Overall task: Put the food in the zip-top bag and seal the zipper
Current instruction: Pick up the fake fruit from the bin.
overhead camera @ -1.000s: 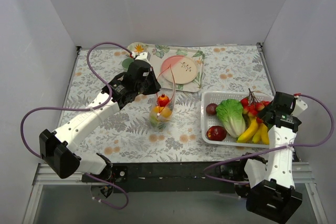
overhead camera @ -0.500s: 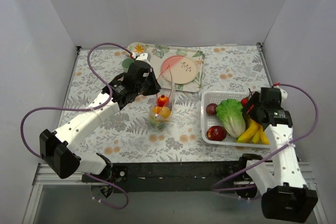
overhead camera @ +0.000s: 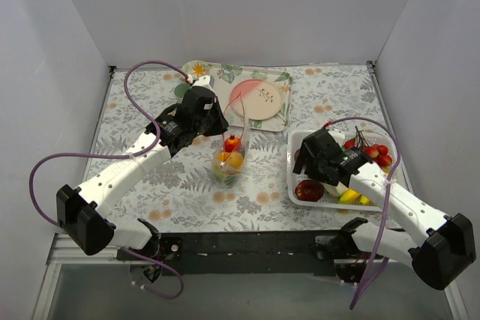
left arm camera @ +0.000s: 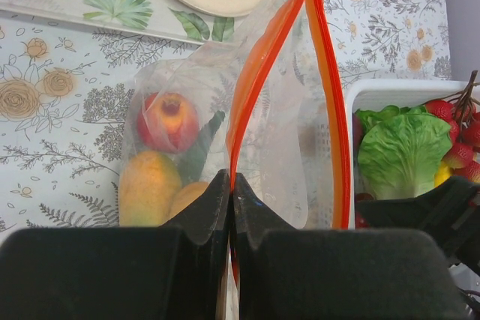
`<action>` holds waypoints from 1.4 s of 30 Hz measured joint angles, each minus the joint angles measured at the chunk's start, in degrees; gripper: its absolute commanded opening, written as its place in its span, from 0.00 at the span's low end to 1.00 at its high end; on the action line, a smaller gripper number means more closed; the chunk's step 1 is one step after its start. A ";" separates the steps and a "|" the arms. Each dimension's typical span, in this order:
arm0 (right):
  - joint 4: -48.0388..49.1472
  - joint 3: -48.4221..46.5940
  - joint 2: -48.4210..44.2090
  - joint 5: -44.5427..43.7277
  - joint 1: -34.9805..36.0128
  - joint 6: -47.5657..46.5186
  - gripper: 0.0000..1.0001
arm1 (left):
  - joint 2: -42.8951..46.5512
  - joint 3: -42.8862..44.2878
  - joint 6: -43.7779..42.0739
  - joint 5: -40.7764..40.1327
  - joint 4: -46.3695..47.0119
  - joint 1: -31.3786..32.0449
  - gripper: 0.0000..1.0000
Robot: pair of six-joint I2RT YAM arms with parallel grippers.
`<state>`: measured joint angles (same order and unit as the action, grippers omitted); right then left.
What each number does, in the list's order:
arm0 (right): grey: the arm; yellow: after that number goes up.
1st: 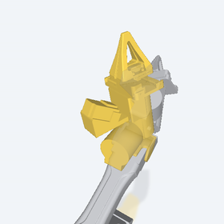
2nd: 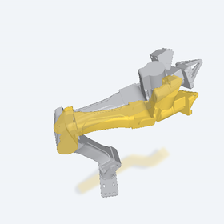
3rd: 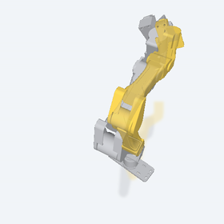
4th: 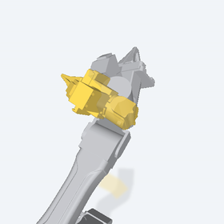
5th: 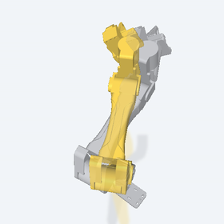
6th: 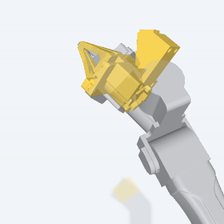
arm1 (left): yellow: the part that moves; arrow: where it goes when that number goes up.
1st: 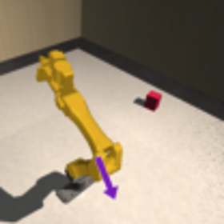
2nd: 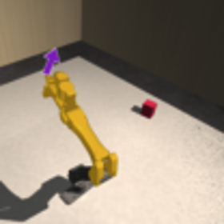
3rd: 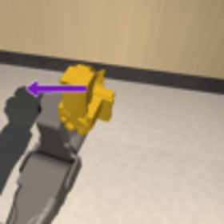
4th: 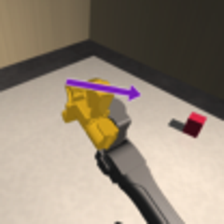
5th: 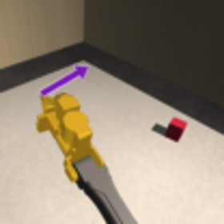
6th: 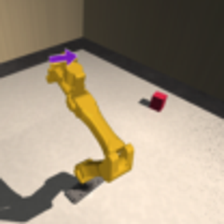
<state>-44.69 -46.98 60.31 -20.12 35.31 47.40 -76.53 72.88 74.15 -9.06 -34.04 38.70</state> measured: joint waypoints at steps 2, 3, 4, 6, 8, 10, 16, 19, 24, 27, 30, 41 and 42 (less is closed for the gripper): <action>-0.42 2.21 0.00 0.15 0.61 2.34 0.98 | 0.00 0.00 0.02 -0.11 0.00 0.00 0.00; -0.94 3.04 -0.02 0.04 0.63 3.34 0.99 | 0.00 0.00 0.04 -0.17 -0.02 0.00 0.00; -1.66 3.85 -0.15 -0.24 0.63 4.26 0.98 | 0.00 0.00 0.07 -0.24 -0.02 0.00 0.00; -2.80 5.11 -1.57 -0.87 0.70 6.40 0.98 | 0.00 0.00 0.20 -0.44 -0.02 0.00 0.00; -2.82 5.64 -3.52 -0.96 0.70 7.63 0.99 | 0.00 0.00 0.24 -0.52 -0.02 0.00 0.00; -1.84 6.27 -5.07 -0.50 0.70 8.70 0.98 | 0.00 0.00 0.26 -0.55 -0.02 0.00 0.00; -1.46 6.69 2.93 1.95 0.70 11.19 0.99 | -0.02 0.00 0.44 -0.59 -0.04 0.00 0.00; -1.27 6.69 5.42 2.10 0.52 12.07 0.97 | -0.02 0.00 0.46 -0.70 -0.17 0.00 0.00; -0.57 7.52 3.78 2.40 -0.04 12.79 0.55 | -0.02 0.00 0.68 -0.92 -0.22 0.00 0.00; -0.55 7.50 2.54 2.19 -0.37 12.59 0.32 | -0.02 0.00 0.70 -0.96 -0.22 -0.02 0.00; -1.33 6.73 0.66 1.84 -0.48 12.02 0.21 | -0.07 0.00 0.74 -0.98 -0.22 -0.02 0.00; -1.33 -2.99 -2.60 3.21 -0.52 4.20 0.06 | -0.42 -0.13 2.43 -0.11 0.90 -0.02 0.00; -1.14 -3.96 -2.71 3.69 -0.57 3.08 0.05 | -0.55 -0.35 2.80 0.31 1.60 -0.02 0.00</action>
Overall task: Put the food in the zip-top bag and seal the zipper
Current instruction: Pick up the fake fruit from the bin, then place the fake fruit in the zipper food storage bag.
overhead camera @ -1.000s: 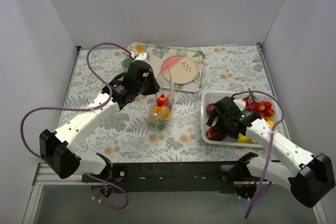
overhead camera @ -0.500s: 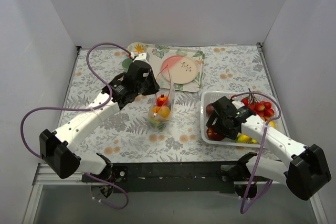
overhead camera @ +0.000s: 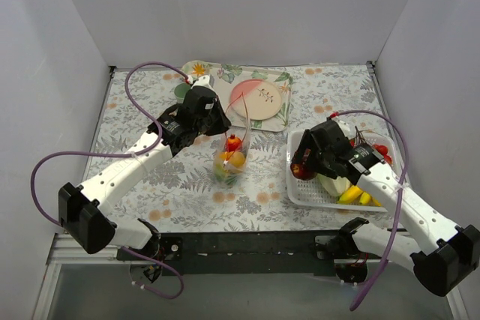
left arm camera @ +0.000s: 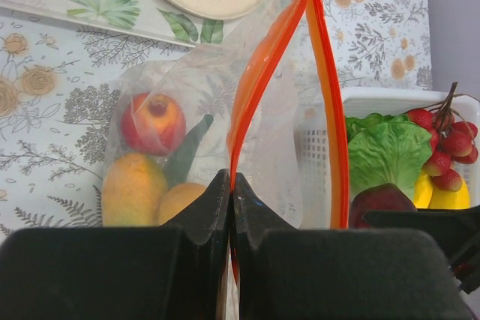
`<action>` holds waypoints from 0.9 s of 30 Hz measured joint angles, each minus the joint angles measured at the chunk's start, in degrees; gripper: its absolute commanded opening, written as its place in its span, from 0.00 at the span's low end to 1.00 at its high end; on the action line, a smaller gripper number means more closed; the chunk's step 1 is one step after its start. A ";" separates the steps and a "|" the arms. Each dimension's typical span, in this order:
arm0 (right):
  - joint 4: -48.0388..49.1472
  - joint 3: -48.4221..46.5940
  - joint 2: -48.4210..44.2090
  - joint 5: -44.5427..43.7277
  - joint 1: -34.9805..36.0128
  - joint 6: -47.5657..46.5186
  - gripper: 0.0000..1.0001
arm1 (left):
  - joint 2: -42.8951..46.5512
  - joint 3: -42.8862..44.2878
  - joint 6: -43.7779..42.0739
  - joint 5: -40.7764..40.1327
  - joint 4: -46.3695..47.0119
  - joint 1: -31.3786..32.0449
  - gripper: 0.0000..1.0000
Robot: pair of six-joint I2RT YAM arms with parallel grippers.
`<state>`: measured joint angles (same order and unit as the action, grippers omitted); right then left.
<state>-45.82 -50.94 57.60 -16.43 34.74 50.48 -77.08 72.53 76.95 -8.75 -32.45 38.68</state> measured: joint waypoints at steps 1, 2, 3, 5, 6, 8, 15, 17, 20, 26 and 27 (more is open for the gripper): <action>0.15 -0.83 0.00 0.39 -0.02 -0.85 0.05 | -0.15 -0.22 0.28 0.37 0.48 0.00 0.00; 0.76 -1.86 0.02 0.87 -0.02 -1.79 0.04 | -0.33 -0.57 0.66 0.72 1.20 0.00 0.00; 1.44 -2.95 0.11 1.49 -0.02 -2.80 0.04 | -0.52 -0.85 1.05 1.11 1.68 0.00 0.00; 2.58 -5.97 1.01 2.97 -0.04 -4.33 0.03 | -1.01 -1.40 1.68 1.90 2.54 0.00 0.00; 3.74 -7.61 1.77 3.67 -0.02 -5.01 0.03 | -1.31 -1.68 2.05 2.23 3.04 0.00 0.00; 5.44 -11.37 3.91 5.09 0.17 -6.08 0.03 | -1.92 -2.25 2.67 2.84 3.82 0.00 0.00; 10.47 -25.33 13.35 7.54 2.80 -8.76 0.03 | -2.80 -2.82 4.35 3.69 5.53 0.00 0.00; 12.07 -29.03 15.78 8.11 3.58 -9.07 0.03 | -3.10 -2.80 4.63 3.69 5.84 0.00 0.00; 13.46 -34.18 19.10 8.74 4.96 -9.35 0.03 | -3.41 -2.80 5.01 3.69 5.95 0.00 0.00; 16.52 -39.36 24.55 9.11 8.07 -9.84 0.03 | -3.45 -2.34 5.14 3.50 5.79 0.00 0.00; 16.87 -39.39 25.22 9.20 8.46 -9.86 0.04 | -3.48 -2.16 5.14 3.41 5.73 0.00 0.00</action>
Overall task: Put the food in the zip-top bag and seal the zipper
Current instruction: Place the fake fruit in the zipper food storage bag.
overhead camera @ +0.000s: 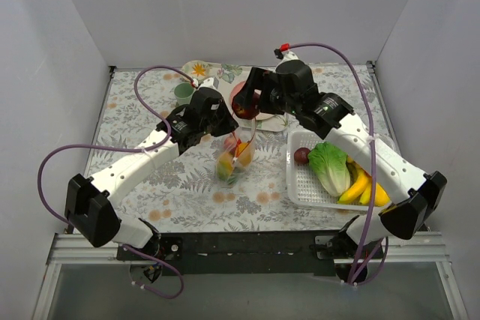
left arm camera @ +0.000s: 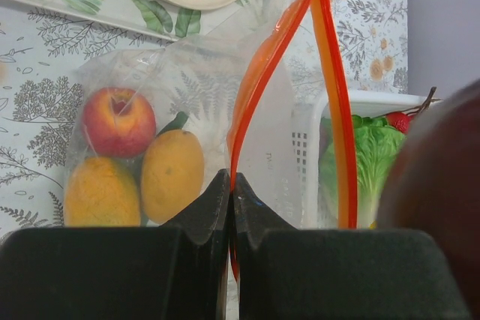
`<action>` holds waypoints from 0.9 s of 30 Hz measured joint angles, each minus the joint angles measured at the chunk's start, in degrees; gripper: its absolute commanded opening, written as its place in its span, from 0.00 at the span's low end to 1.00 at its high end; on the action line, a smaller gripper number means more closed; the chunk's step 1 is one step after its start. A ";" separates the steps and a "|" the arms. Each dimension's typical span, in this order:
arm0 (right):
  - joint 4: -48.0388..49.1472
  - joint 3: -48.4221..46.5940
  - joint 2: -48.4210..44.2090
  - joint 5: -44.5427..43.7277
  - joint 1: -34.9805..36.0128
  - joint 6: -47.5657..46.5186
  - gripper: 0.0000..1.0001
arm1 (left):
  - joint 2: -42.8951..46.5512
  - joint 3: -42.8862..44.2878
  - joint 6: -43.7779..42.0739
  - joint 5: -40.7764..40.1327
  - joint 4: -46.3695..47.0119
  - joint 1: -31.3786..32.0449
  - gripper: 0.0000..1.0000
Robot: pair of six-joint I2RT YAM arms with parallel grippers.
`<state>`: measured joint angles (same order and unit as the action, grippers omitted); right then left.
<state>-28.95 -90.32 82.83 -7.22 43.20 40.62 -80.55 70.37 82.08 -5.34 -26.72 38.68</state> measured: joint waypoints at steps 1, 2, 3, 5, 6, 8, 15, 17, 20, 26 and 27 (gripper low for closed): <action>0.15 0.00 0.72 0.13 0.33 0.00 0.04 | 0.00 0.20 0.00 -0.07 -0.04 0.00 0.00; 0.28 0.07 1.40 0.20 0.55 0.00 0.04 | 0.00 0.42 0.00 -0.13 -0.07 0.00 0.00; 0.44 0.24 1.99 0.22 0.68 0.02 0.06 | 0.00 0.68 0.00 -0.24 -0.15 0.00 0.00; 0.59 1.27 2.56 0.11 0.70 0.04 0.10 | 0.00 1.09 0.00 -0.52 -0.22 0.00 0.00; 0.50 2.10 2.56 -0.09 0.70 0.07 0.14 | 0.00 1.27 -0.02 -0.74 -0.31 0.00 0.00; 0.26 3.34 2.56 -0.61 0.70 0.04 0.16 | 0.00 1.51 -0.02 -1.11 -0.44 0.00 0.00; -1.86 4.11 3.26 -3.13 0.70 -0.48 0.31 | 0.07 1.68 -0.02 -1.75 -1.11 0.00 0.00; -2.78 4.11 3.82 -4.09 0.70 -0.76 0.39 | 0.09 1.68 -0.02 -1.84 -1.33 0.00 0.00; -4.44 4.11 4.68 -5.38 0.70 -1.66 0.65 | 0.28 1.68 -0.11 -2.29 -1.64 0.00 0.00; -5.35 4.11 5.05 -5.42 0.70 -3.30 0.99 | 0.44 2.10 -0.55 -2.82 -1.95 0.00 0.00; -5.27 4.11 5.05 -5.20 0.70 -3.56 0.98 | 0.44 2.25 -0.66 -2.84 -1.99 0.00 0.00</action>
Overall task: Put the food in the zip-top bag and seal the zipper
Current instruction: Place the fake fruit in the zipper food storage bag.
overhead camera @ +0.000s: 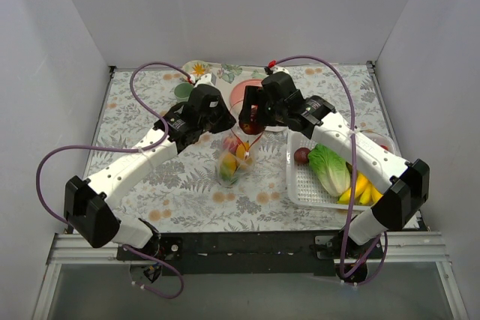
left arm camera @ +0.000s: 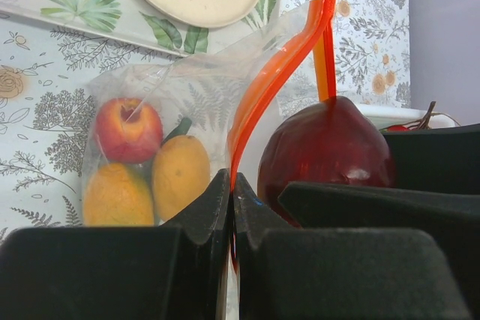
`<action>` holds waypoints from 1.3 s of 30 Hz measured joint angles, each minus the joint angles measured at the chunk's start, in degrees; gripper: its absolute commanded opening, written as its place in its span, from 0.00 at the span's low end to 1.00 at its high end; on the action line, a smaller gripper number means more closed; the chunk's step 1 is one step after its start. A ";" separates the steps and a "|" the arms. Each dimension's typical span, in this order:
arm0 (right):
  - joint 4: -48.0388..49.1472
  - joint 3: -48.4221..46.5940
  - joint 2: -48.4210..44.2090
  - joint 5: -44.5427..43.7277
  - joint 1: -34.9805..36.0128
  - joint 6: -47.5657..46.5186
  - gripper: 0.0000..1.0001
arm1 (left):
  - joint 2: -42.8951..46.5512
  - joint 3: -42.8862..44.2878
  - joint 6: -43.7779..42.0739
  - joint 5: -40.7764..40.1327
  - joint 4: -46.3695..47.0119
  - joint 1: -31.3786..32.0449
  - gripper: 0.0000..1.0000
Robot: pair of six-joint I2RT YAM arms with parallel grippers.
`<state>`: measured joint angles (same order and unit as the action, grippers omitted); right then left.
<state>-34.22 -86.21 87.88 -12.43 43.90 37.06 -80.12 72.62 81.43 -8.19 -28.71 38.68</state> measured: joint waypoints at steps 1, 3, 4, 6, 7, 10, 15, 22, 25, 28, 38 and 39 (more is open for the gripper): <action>0.11 0.00 0.00 0.35 0.00 -0.26 0.99 | 0.00 0.17 -0.04 0.00 -0.04 0.00 0.00; 0.28 0.00 -0.04 0.79 0.00 -0.98 0.99 | 0.00 0.44 -0.22 0.00 -0.04 0.00 0.00; 0.31 -0.02 -0.04 0.87 0.00 -1.20 0.99 | 0.00 0.55 -0.31 -0.02 -0.04 0.00 0.00; 0.33 -0.31 -0.04 1.11 0.00 -1.60 0.98 | 0.00 0.79 -0.63 -0.20 -0.13 0.00 0.00; 0.31 -0.57 -0.04 1.25 0.00 -1.81 0.99 | 0.00 1.01 -0.76 -0.31 -0.39 0.00 0.00; 0.81 -1.46 -0.09 1.77 0.00 -2.62 0.99 | -0.02 1.77 -1.25 -0.68 -1.16 0.00 0.00; 1.86 -1.92 -0.66 2.67 0.00 -3.13 0.99 | -0.07 2.89 -2.05 -1.62 -1.84 0.00 0.00; 2.38 -2.45 -0.85 3.15 0.00 -3.54 0.98 | -0.07 3.28 -2.58 -2.43 -3.02 0.00 0.00; 2.40 -2.64 -0.92 3.17 0.00 -3.80 0.98 | -0.07 3.34 -2.75 -3.30 -3.43 0.00 0.00; 1.66 -3.58 -1.33 1.95 0.00 -4.28 0.97 | -0.09 3.93 -3.23 -4.98 -4.85 -0.04 0.00; 1.77 4.83 -16.94 -3.28 -3.28 -3.74 0.87 | 0.59 9.73 -6.23 -9.86 -11.39 -2.03 0.00; 2.36 7.69 -18.69 -3.30 -4.26 -3.32 0.85 | 1.27 10.01 -6.47 -10.14 -11.43 -2.03 0.00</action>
<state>-31.86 -78.52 69.19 -15.73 39.64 33.74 -78.85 82.63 74.96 -18.33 -40.14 36.64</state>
